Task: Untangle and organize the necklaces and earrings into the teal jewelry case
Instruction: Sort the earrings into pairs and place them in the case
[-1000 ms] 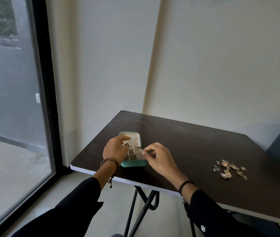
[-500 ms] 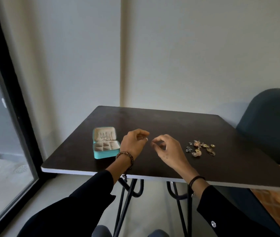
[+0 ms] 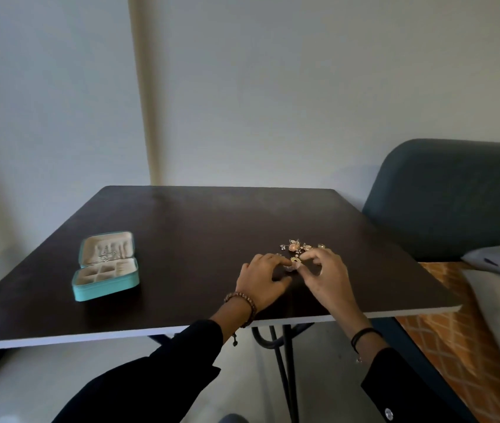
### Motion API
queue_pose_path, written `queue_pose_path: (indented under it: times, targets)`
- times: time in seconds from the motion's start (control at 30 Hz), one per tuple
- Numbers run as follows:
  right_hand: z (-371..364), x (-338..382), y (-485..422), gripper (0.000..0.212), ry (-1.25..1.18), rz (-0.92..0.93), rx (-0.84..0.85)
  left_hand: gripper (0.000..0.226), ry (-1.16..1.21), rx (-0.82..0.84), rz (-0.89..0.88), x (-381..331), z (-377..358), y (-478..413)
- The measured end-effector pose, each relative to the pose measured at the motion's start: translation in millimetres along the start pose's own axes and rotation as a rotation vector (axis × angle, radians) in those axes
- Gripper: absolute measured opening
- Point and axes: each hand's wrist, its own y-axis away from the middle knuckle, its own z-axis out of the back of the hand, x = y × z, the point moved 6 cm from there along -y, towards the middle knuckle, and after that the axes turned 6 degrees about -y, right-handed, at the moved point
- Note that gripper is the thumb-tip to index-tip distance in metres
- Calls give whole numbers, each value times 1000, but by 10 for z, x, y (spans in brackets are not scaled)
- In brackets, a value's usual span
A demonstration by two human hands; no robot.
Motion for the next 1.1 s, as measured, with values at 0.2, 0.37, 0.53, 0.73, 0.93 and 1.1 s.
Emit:
queue_pose_path:
  times: [0.2, 0.37, 0.53, 0.73, 0.93, 1.1]
  targets:
    - [122, -394, -29, 60, -5, -192, -95, 50, -96, 62, -43, -25, -248, -150]
    - [62, -506, -148, 68, 74, -293, -89, 53, -148, 52, -75, 16, -295, -243]
    - [4, -517, -194, 46, 196, -312, -80, 54, -187, 31, -55, 87, -321, -315]
    - [1, -528, -193, 24, 161, -238, -120, 57, -168, -10, -38, 96, -309, -327]
    - [16, -436, -162, 15, 105, -149, -138, 53, -123, -65, -21, 97, -244, -309]
    - [35, -342, -99, 19, 18, -113, -115, 48, -131, -127, -57, 55, -212, -277]
